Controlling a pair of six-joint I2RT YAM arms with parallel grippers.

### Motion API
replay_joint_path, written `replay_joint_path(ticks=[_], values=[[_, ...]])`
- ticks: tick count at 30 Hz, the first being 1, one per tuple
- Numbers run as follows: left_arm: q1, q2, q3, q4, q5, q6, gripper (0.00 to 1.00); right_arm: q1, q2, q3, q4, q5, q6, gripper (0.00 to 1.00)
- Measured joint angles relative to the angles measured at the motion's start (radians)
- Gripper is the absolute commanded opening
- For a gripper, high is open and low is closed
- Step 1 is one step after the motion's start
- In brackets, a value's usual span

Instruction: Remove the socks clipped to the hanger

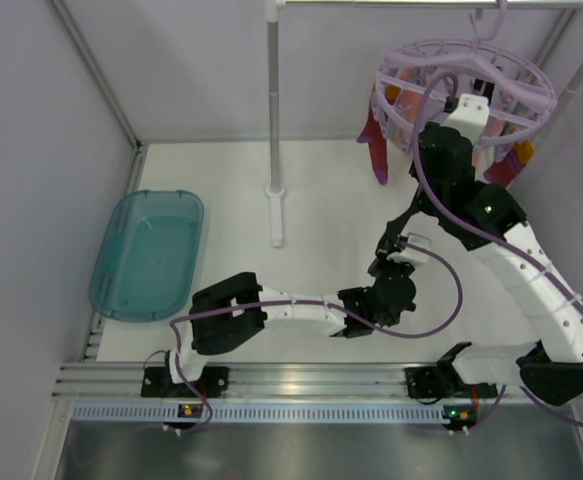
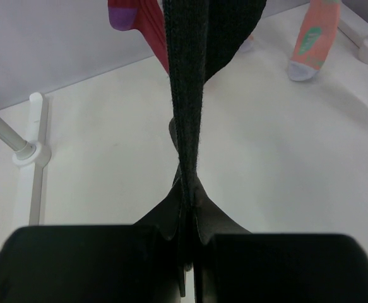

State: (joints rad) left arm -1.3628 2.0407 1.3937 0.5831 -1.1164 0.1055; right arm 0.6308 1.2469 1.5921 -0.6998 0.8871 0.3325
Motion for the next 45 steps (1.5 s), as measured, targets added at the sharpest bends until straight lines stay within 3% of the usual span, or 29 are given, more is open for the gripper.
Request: replay_joint_path(ticks=[7,11,26,38,42,43,45], values=[[0.0,0.0,0.0,0.0,0.0,0.0,0.0,0.006,0.0,0.0,-0.004,0.026,0.0,0.51],[0.0,0.0,0.0,0.0,0.0,0.0,0.0,0.008,0.0,0.0,-0.004,0.029,0.0,0.51],[0.0,0.0,0.0,0.0,-0.001,0.0,0.0,0.008,0.0,0.0,-0.004,0.028,0.0,0.39],[0.0,0.0,0.0,0.0,-0.004,0.0,0.0,0.008,0.0,0.0,-0.003,0.033,-0.011,0.36],[0.0,0.0,0.0,0.0,-0.004,0.0,0.0,0.008,0.0,0.0,0.003,0.036,-0.022,0.28],[0.0,0.0,0.0,0.0,-0.004,0.0,0.0,0.008,0.0,0.0,0.003,0.037,-0.027,0.22],[0.0,0.0,0.0,0.0,-0.005,0.0,0.0,0.008,0.0,0.0,0.005,0.038,-0.038,0.0]])
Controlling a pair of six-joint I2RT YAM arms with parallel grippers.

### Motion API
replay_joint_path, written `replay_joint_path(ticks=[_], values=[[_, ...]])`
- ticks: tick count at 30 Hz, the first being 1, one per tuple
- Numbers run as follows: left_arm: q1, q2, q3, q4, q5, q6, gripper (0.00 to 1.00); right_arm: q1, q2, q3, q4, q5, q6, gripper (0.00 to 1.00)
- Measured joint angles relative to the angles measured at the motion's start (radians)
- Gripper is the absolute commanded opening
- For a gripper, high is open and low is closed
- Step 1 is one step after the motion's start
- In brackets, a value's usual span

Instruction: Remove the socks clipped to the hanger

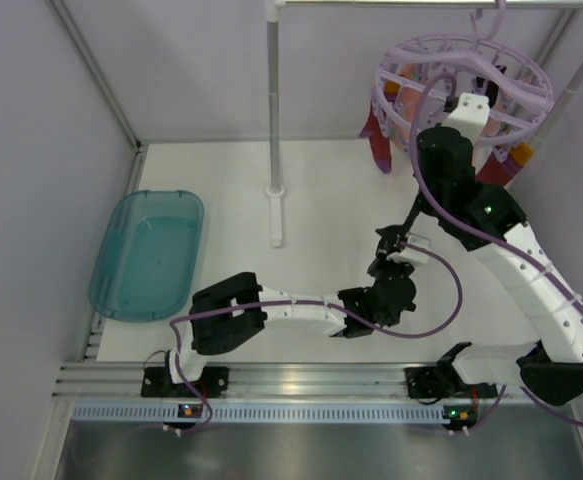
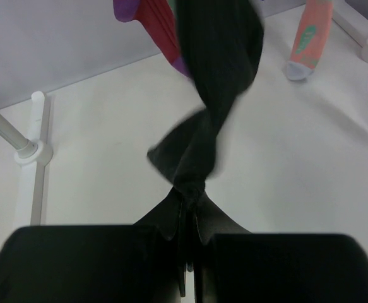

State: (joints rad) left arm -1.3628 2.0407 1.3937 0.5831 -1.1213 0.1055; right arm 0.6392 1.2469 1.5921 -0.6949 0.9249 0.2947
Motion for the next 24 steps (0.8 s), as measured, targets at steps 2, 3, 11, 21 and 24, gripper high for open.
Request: replay_joint_path(ticks=[2,3,11,21,24], values=[[0.0,0.0,0.0,-0.001,-0.003,0.0,0.0,0.0,0.0,0.0,0.006,0.002,-0.002,0.0],[0.0,0.0,0.0,-0.001,-0.003,0.0,0.0,0.0,0.0,0.0,0.011,0.003,-0.004,0.0],[0.0,0.0,0.0,-0.001,-0.006,0.003,0.0,0.0,-0.007,-0.015,0.034,0.002,-0.013,0.0],[0.002,-0.044,-0.078,-0.003,-0.009,0.027,0.0,0.0,-0.016,-0.03,0.051,-0.009,-0.018,0.04],[0.011,-0.119,-0.166,-0.009,-0.014,0.029,0.0,0.0,-0.019,-0.034,0.053,-0.011,-0.015,0.24]])
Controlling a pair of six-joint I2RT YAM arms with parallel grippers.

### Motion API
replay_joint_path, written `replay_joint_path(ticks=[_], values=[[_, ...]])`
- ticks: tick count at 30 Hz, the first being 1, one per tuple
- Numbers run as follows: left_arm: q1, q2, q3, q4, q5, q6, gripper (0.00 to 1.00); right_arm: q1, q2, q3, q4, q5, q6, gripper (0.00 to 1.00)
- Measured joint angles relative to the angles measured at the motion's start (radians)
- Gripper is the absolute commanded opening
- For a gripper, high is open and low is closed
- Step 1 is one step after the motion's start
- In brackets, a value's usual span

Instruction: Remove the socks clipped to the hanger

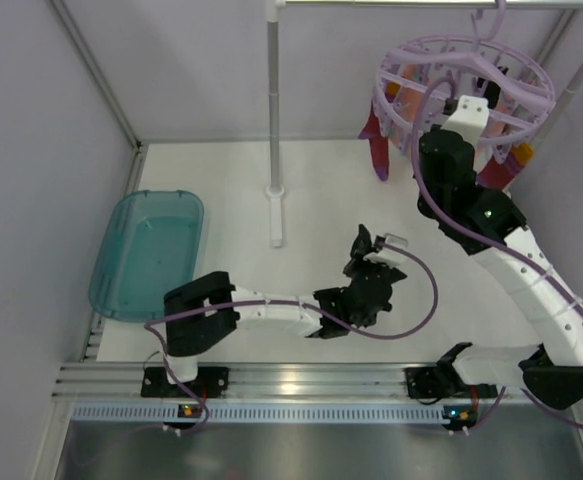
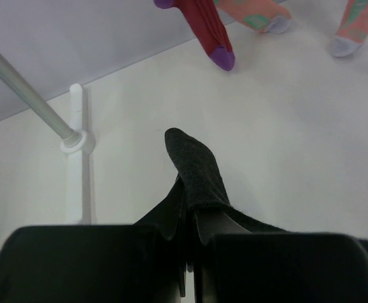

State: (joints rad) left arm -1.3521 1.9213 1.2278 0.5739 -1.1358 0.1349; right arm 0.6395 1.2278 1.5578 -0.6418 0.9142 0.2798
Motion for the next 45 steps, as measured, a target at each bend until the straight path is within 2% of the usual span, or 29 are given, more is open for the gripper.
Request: replay_joint_path(ticks=[4,5,6,8,10,14,16,17,21,24,28,34,42,45], values=[[0.032,-0.14,-0.08,-0.009,-0.002,0.031,0.0,0.0,-0.008,-0.015,-0.001,-0.007,0.004,0.44],[0.04,-0.182,-0.091,-0.013,-0.002,0.039,0.0,0.0,-0.009,-0.016,-0.002,-0.01,0.003,0.5],[0.052,-0.221,-0.093,-0.039,0.005,0.04,0.0,0.0,-0.01,-0.019,-0.002,-0.012,0.004,0.61],[0.077,-0.298,-0.092,-0.124,0.047,-0.015,0.0,0.0,-0.01,-0.021,-0.005,-0.019,0.004,0.7],[0.131,-0.375,-0.091,-0.229,0.13,-0.091,0.0,0.0,-0.01,-0.025,-0.006,-0.026,0.003,0.84],[0.27,-0.477,-0.091,-0.396,0.196,-0.188,0.0,0.0,-0.01,-0.027,-0.011,-0.045,0.005,0.89],[0.298,-0.5,-0.091,-0.463,0.205,-0.214,0.0,0.0,-0.011,-0.027,-0.011,-0.061,0.01,0.91],[0.304,-0.509,-0.091,-0.504,0.209,-0.225,0.0,0.0,-0.013,-0.028,-0.011,-0.068,0.012,0.99],[0.331,-0.541,-0.091,-0.676,0.235,-0.286,0.0,0.0,-0.037,-0.062,-0.014,-0.1,0.02,0.99],[0.4,-0.588,-0.091,-0.793,0.288,-0.34,0.0,0.0,-0.053,-0.079,-0.018,-0.121,0.023,0.99],[0.567,-0.653,-0.08,-0.924,0.351,-0.411,0.0,0.0,-0.085,-0.101,-0.022,-0.153,0.035,0.99],[0.795,-0.662,-0.053,-1.073,0.424,-0.505,0.0,0.0,-0.135,-0.113,-0.026,-0.188,0.035,0.99],[1.093,-0.67,-0.094,-1.158,0.523,-0.578,0.0,0.0,-0.153,-0.147,-0.027,-0.241,0.035,1.0],[1.165,-0.676,-0.124,-1.171,0.534,-0.591,0.0,0.0,-0.154,-0.151,-0.027,-0.257,0.035,0.99]])
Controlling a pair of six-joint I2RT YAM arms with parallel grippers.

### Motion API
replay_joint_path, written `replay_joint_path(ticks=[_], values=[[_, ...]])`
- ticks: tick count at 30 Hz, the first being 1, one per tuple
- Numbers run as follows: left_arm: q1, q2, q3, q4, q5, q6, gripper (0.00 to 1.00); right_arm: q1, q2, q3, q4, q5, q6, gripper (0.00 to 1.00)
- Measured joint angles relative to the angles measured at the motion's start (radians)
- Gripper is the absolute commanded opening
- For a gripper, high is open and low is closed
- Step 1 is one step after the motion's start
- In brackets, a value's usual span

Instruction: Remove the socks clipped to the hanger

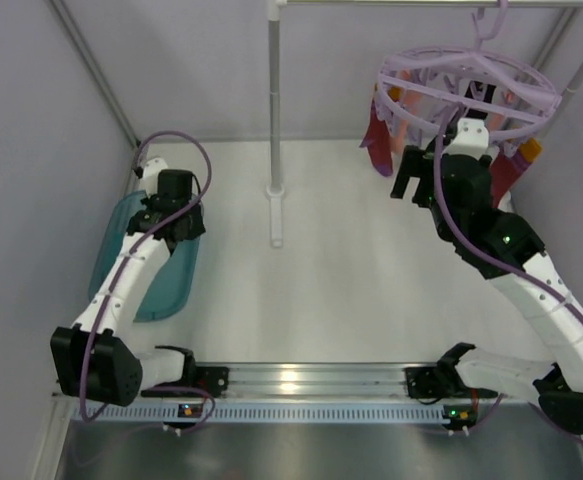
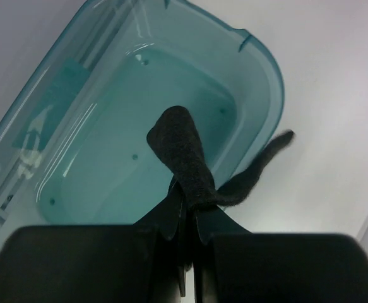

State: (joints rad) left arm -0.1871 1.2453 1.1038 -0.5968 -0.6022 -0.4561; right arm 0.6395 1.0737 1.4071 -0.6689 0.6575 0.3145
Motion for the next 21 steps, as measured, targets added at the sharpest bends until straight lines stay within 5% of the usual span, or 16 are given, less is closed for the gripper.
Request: replay_joint_path(ticks=[21], values=[[0.16,0.021,-0.051,-0.026,-0.04,-0.066,0.0,0.0,0.0,0.0,0.0,-0.031,-0.018,1.0]])
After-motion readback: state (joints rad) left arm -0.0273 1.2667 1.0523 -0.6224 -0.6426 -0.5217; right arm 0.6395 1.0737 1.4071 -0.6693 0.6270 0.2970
